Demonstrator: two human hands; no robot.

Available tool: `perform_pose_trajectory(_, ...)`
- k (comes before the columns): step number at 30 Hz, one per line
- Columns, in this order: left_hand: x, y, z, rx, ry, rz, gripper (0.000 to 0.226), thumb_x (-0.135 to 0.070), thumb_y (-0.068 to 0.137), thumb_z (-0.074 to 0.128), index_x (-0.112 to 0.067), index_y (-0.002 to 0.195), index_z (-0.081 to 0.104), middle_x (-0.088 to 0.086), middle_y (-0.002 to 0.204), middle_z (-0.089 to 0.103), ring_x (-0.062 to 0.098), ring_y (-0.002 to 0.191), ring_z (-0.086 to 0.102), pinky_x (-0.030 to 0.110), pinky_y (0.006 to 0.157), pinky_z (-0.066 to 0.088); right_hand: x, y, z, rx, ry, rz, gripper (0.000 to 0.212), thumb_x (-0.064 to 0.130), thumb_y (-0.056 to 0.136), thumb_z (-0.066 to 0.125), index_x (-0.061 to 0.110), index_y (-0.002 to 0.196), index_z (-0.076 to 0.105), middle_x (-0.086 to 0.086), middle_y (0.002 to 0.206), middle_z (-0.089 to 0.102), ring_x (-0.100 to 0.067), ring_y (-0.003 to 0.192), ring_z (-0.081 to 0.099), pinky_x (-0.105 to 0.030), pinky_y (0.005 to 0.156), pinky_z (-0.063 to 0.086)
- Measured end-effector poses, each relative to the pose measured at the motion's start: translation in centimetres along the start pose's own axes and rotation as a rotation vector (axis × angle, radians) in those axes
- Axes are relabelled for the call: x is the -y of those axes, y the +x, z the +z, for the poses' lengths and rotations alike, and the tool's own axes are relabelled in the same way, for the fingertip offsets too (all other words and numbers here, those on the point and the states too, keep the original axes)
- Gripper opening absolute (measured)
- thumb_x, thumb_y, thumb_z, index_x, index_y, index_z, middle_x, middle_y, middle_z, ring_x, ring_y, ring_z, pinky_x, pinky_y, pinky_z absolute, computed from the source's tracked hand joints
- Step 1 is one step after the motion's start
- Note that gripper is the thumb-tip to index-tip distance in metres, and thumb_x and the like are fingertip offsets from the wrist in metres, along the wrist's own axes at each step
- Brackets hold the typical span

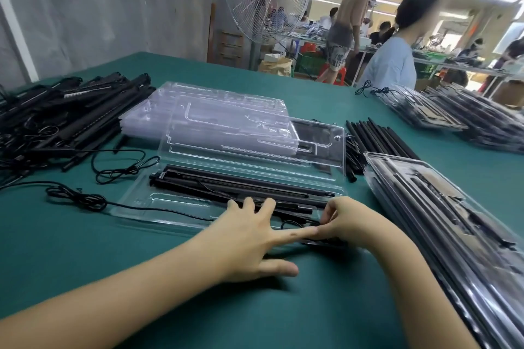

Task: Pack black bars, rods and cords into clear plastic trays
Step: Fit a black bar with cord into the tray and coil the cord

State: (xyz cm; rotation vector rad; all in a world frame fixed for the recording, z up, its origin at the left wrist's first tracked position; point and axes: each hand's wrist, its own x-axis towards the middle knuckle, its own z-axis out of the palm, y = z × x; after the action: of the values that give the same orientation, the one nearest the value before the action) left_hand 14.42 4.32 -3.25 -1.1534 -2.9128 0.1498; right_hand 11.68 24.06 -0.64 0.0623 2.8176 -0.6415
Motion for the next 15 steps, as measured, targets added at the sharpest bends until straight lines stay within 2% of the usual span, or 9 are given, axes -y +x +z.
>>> perform_pose_trajectory(2,-0.6,0.1,0.5,0.01,0.002,-0.038,0.063,-0.078,0.08,0.015,-0.065,0.129,-0.023,0.017,0.137,0.021,0.04,0.117,0.034,0.053,0.092,0.034,-0.2,0.1,-0.1,0.001,0.004,-0.026,0.03,0.031,0.069,0.08,0.019,0.068,0.052,0.005,0.062,0.054,-0.008,0.056,0.046,-0.023,0.051,0.036)
perform_pose_trajectory(6,-1.1,0.5,0.7,0.005,-0.014,-0.079,0.066,-0.081,0.078,0.018,-0.065,0.131,-0.019,0.016,0.14,0.018,0.046,0.124,0.027,0.054,0.091,0.036,-0.3,-0.1,-0.5,0.014,-0.009,-0.063,0.02,0.024,0.073,0.078,0.018,0.066,0.061,0.001,0.06,0.061,-0.008,0.049,0.052,-0.024,0.052,0.047)
perform_pose_trajectory(9,-1.3,0.6,0.8,0.031,-0.002,-0.107,0.069,-0.081,0.078,0.019,-0.06,0.137,-0.011,0.015,0.141,0.015,0.051,0.127,0.022,0.057,0.093,0.035,-0.6,-0.3,-1.4,0.087,0.024,-0.072,0.007,0.009,0.078,0.07,0.016,0.076,0.068,-0.004,0.067,0.066,-0.01,0.053,0.057,-0.03,0.063,0.054)
perform_pose_trajectory(11,-1.4,0.6,0.8,0.045,-0.012,-0.126,0.069,-0.081,0.079,0.02,-0.059,0.139,-0.007,0.015,0.143,0.013,0.054,0.129,0.018,0.06,0.096,0.032,-0.5,-0.3,-1.9,0.127,0.013,-0.068,0.014,0.002,0.08,0.065,0.013,0.086,0.071,-0.012,0.075,0.069,-0.017,0.061,0.061,-0.036,0.07,0.056)
perform_pose_trajectory(12,-1.4,0.6,0.7,0.052,-0.018,-0.13,0.069,-0.08,0.079,0.02,-0.058,0.139,-0.006,0.015,0.143,0.013,0.055,0.13,0.017,0.061,0.097,0.031,-0.5,-0.3,-2.1,0.144,0.002,-0.061,0.016,0.001,0.081,0.063,0.011,0.089,0.072,-0.015,0.078,0.07,-0.019,0.062,0.061,-0.036,0.069,0.056)
perform_pose_trajectory(15,-1.5,0.5,0.5,0.07,-0.033,-0.133,0.067,-0.079,0.08,0.019,-0.058,0.14,-0.003,0.014,0.146,0.012,0.056,0.132,0.013,0.063,0.098,0.028,0.1,0.2,-3.0,0.151,0.006,-0.034,0.016,-0.001,0.085,0.06,0.009,0.094,0.07,-0.01,0.072,0.067,-0.012,0.051,0.06,-0.021,0.05,0.053)
